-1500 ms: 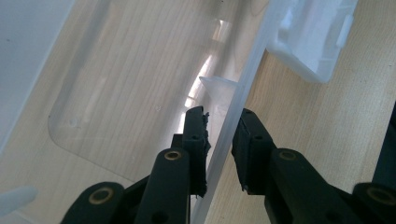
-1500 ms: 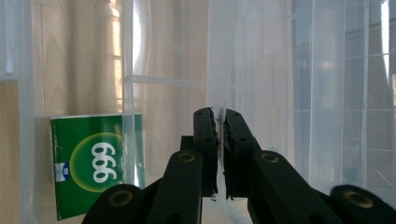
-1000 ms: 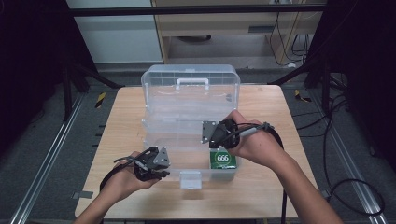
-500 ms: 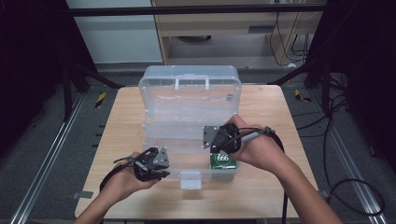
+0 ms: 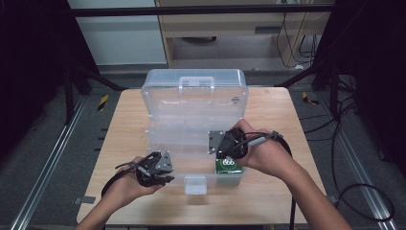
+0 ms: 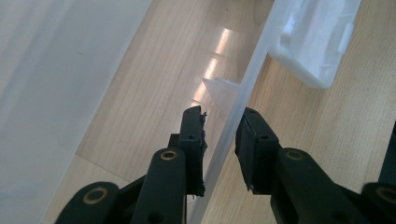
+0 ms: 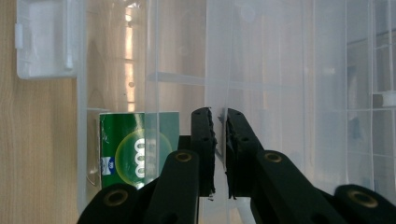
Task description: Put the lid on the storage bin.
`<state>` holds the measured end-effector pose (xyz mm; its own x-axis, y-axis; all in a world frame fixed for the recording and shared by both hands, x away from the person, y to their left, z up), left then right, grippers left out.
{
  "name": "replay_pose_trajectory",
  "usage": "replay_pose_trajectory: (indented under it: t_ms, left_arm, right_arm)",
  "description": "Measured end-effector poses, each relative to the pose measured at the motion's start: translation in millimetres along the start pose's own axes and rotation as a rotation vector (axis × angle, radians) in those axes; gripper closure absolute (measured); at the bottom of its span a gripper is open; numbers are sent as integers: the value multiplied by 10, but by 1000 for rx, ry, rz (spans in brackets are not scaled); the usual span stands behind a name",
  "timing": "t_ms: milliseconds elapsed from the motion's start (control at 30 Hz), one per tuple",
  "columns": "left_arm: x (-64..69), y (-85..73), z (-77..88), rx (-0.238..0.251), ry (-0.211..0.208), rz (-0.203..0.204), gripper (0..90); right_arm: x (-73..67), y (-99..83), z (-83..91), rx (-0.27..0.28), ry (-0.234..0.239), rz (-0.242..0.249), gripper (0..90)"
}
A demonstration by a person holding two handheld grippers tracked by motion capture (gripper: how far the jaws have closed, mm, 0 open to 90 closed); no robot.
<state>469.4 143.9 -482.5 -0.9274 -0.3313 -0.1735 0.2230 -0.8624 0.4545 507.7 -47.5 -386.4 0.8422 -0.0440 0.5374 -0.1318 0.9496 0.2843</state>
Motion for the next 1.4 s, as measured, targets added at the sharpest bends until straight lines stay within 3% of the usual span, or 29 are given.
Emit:
replay_pose_trajectory:
  t_ms: [167,200,233,300,333,433,467,567,733,900,1167,1400]
  left_arm:
    - [17,30,240,109,-5,62,683]
    - [27,57,410,176,-27,102,678]
    - [27,57,410,176,-27,102,685]
    - [25,79,541,231,-49,126,697]
    - [-13,104,679,290,-67,159,743]
    - [-76,108,765,314,-64,185,815]
    - [-195,82,865,316,-37,206,832]
    - [-309,48,957,311,-15,216,870]
    - [-665,-43,1236,343,78,272,897]
    - [-917,-128,1284,334,112,313,899]
    - [-1138,-16,1361,367,136,343,898]
    - [-1281,85,1387,395,125,367,889]
  right_arm:
    - [7,-3,-2,3,-6,-2,827]
    - [6,-3,-2,5,-7,-4,826]
    - [6,-3,-2,5,-7,-4,826]
    - [1,-5,-1,4,-9,-5,825]
    - [0,-7,1,1,-11,2,824]
    - [-6,-9,1,-3,-15,3,822]
    - [-10,-8,0,-3,-16,3,822]
    - [-18,-11,1,-6,-21,5,821]
    - [-29,-13,-1,0,-19,7,817]
    - [-28,-11,-6,4,-19,1,813]
    - [-41,-14,-8,9,-26,-4,810]
    - [-58,-21,-7,8,-34,-6,804]
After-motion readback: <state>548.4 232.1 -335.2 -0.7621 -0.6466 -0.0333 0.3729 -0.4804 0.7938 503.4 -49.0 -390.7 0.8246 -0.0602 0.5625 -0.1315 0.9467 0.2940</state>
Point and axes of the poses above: each handheld gripper's, and its own axes: z roughly backward along the jaws, y roughly out of its top, x roughly to its right, the point moved 9 cm from there along -z, roughly forward along the jaws, and after that the axes turned 1 degree about -x, right-handed, at the moved point
